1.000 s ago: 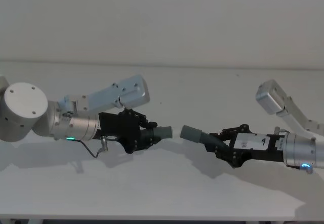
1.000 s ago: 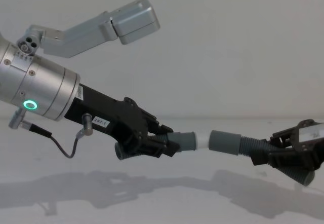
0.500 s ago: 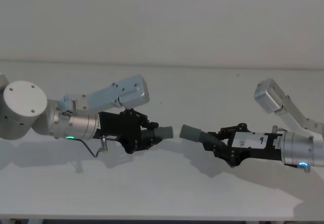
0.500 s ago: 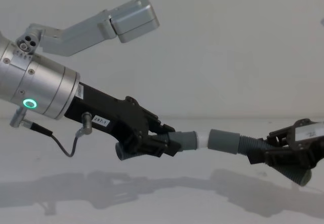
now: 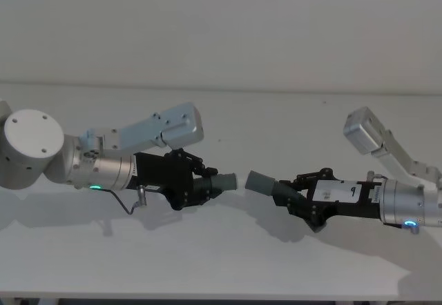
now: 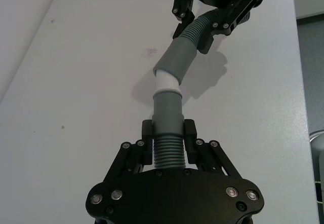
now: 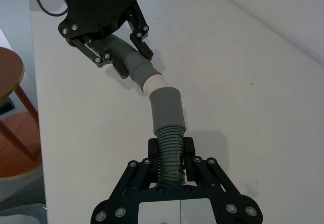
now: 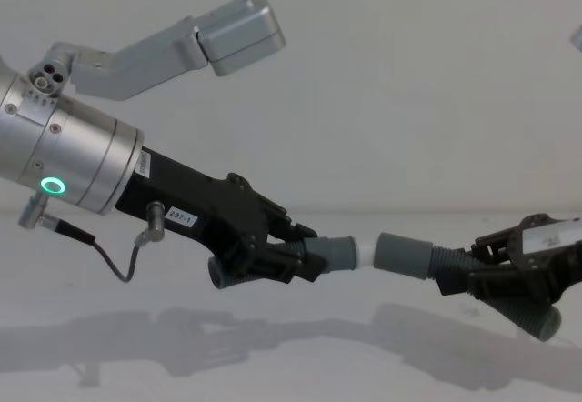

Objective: Use both hands to pick up one end of the pipe from the table, align the ends, and insert them.

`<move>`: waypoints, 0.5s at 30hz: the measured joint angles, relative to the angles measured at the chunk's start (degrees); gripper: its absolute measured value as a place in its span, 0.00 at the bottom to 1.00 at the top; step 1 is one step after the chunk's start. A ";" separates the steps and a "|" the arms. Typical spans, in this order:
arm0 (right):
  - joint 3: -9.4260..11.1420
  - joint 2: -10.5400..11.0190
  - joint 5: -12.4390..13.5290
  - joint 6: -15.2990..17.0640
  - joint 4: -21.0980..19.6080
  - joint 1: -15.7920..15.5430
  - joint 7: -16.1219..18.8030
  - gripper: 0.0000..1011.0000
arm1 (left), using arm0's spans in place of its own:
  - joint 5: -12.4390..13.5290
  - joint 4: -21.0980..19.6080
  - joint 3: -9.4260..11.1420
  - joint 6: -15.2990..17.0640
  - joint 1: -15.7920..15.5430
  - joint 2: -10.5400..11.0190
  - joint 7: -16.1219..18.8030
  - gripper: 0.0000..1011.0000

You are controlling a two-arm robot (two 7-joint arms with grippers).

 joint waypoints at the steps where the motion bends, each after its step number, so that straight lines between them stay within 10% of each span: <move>1: -0.03 -0.01 0.03 -0.02 0.03 0.02 0.01 0.28 | -0.02 0.00 0.01 -0.01 -0.01 0.01 -0.01 0.35; 15: -0.34 -0.13 0.23 -0.22 0.23 0.19 0.14 0.28 | -0.29 0.01 0.27 -0.18 -0.18 0.11 -0.18 0.35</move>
